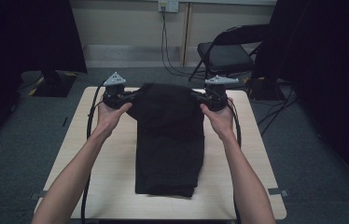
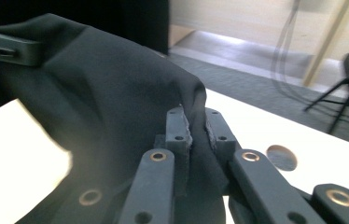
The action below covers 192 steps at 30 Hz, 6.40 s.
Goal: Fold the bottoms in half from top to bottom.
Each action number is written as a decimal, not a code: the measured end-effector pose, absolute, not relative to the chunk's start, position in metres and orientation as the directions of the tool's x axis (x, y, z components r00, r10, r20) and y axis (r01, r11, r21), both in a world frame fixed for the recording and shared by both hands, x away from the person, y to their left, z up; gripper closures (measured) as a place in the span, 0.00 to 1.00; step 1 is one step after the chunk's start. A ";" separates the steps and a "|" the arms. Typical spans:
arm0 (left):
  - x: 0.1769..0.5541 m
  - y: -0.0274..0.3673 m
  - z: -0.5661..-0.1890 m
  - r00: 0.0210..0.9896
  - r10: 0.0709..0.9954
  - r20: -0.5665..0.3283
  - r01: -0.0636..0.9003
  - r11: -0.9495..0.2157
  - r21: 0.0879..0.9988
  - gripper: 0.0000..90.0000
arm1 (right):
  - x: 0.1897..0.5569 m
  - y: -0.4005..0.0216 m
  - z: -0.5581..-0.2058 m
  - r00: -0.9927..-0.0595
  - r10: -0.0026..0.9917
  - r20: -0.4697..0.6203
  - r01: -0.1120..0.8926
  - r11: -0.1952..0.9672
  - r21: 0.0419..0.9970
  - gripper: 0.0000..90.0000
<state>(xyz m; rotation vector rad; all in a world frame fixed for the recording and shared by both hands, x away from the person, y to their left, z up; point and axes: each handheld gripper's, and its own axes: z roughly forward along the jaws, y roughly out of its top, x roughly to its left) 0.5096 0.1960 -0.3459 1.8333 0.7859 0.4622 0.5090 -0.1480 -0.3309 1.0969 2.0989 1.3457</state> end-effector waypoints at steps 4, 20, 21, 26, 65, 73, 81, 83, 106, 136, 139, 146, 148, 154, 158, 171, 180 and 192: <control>0.485 0.198 -0.351 0.743 0.669 -0.032 0.277 -0.264 0.924 0.98 | 0.488 -0.153 -0.339 -0.641 0.764 0.074 0.389 0.239 0.890 0.91; 0.382 0.202 -0.370 0.862 0.503 -0.059 0.240 -0.302 0.923 0.98 | 0.389 -0.170 -0.355 -0.735 0.672 0.090 0.357 0.271 0.894 0.90; 0.374 0.202 -0.377 0.868 0.493 -0.052 0.241 -0.327 0.914 0.98 | 0.383 -0.171 -0.361 -0.740 0.665 0.097 0.364 0.275 0.890 0.90; 0.354 0.203 -0.401 0.882 0.465 -0.078 0.271 -0.363 0.891 0.98 | 0.356 -0.175 -0.391 -0.750 0.650 0.123 0.405 0.304 0.862 0.88; 0.346 0.153 -0.475 0.855 0.487 -0.177 0.431 -0.479 0.765 0.60 | 0.334 -0.153 -0.474 -0.735 0.670 0.106 0.513 0.447 0.733 0.65; 0.339 0.153 -0.475 0.864 0.452 -0.221 0.451 -0.499 0.740 0.58 | 0.318 -0.153 -0.473 -0.744 0.654 0.138 0.539 0.465 0.702 0.66; 0.343 0.145 -0.455 0.888 0.434 -0.153 0.382 -0.509 0.771 0.58 | 0.322 -0.150 -0.457 -0.753 0.645 0.131 0.503 0.435 0.746 0.71; 0.360 0.138 -0.450 0.868 0.454 -0.202 0.423 -0.461 0.780 0.64 | 0.341 -0.142 -0.451 -0.749 0.655 0.100 0.479 0.431 0.764 0.79; 0.366 0.116 -0.476 0.885 0.437 -0.161 0.406 -0.555 0.726 0.66 | 0.364 -0.141 -0.483 -0.726 0.684 0.070 0.525 0.486 0.699 0.81; 0.380 0.108 -0.490 0.877 0.439 -0.195 0.426 -0.526 0.736 0.73 | 0.464 -0.083 -0.483 -0.784 0.602 0.152 0.522 0.506 0.687 0.27; 0.380 0.108 -0.491 0.879 0.437 -0.192 0.423 -0.525 0.739 0.72 | 0.463 -0.084 -0.489 -0.791 0.595 0.144 0.521 0.530 0.670 0.27; 0.377 0.108 -0.492 0.877 0.446 -0.179 0.416 -0.516 0.749 0.72 | 0.463 -0.085 -0.490 -0.803 0.578 0.147 0.508 0.534 0.676 0.33; 0.375 0.108 -0.492 0.877 0.450 -0.170 0.410 -0.516 0.752 0.72 | 0.462 -0.085 -0.488 -0.805 0.570 0.167 0.516 0.533 0.671 0.38; 0.372 0.108 -0.493 0.882 0.450 -0.140 0.388 -0.523 0.759 0.72 | 0.462 -0.091 -0.487 -0.816 0.516 0.260 0.543 0.532 0.649 0.65; 0.371 0.107 -0.493 0.886 0.448 -0.121 0.372 -0.530 0.762 0.72 | 0.459 -0.093 -0.486 -0.821 0.497 0.281 0.544 0.531 0.650 0.79; 0.372 0.108 -0.495 0.883 0.455 -0.117 0.370 -0.517 0.772 0.74 | 0.437 -0.094 -0.454 -0.854 0.429 0.293 0.497 0.507 0.705 0.85; 0.370 0.108 -0.494 0.883 0.464 -0.071 0.341 -0.529 0.777 0.74 | 0.413 -0.091 -0.444 -0.872 0.390 0.297 0.474 0.518 0.712 0.86; 0.364 0.124 -0.460 0.882 0.463 -0.086 0.337 -0.494 0.802 0.52 | 0.448 -0.107 -0.456 -0.805 0.462 0.372 0.565 0.403 0.720 0.86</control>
